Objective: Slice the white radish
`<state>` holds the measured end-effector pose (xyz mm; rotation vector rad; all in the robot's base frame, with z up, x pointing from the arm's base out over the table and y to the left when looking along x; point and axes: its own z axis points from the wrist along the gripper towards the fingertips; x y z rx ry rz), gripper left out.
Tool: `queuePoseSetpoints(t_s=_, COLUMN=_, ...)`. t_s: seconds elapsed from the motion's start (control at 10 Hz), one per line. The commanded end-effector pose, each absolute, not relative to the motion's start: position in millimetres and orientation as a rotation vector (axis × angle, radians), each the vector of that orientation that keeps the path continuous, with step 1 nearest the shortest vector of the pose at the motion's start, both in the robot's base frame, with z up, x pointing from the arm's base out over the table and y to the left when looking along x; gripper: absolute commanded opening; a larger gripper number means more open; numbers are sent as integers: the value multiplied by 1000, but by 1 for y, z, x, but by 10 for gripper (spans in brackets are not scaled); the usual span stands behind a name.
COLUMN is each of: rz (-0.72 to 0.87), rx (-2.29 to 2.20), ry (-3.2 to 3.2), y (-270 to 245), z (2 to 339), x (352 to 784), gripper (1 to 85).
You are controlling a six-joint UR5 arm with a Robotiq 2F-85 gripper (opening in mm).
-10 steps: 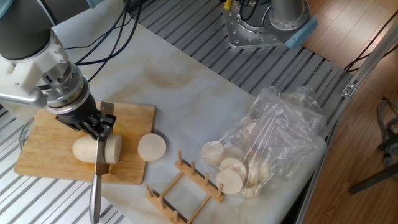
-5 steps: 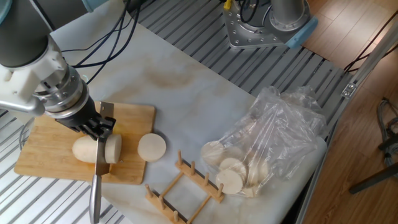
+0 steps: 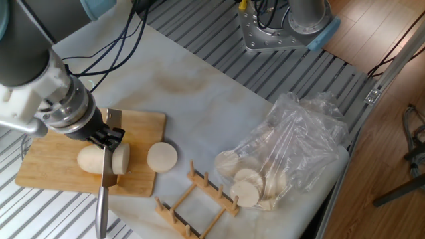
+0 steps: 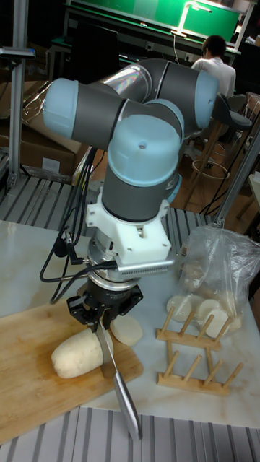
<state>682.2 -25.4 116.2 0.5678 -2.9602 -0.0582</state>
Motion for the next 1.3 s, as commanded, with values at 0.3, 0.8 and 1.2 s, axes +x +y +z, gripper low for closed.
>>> queuePoseSetpoints(t_s=0.3, rz=15, rx=514, ry=-2928, y=-22, z=114, x=688, gripper=233)
queuePoseSetpoints(t_s=0.8, rz=-22, rx=525, ry=-2921, y=-21, z=112, x=680, gripper=200)
queuePoseSetpoints(t_s=1.2, rz=-2, rx=527, ry=-2920, y=-29, z=108, x=677, gripper=117)
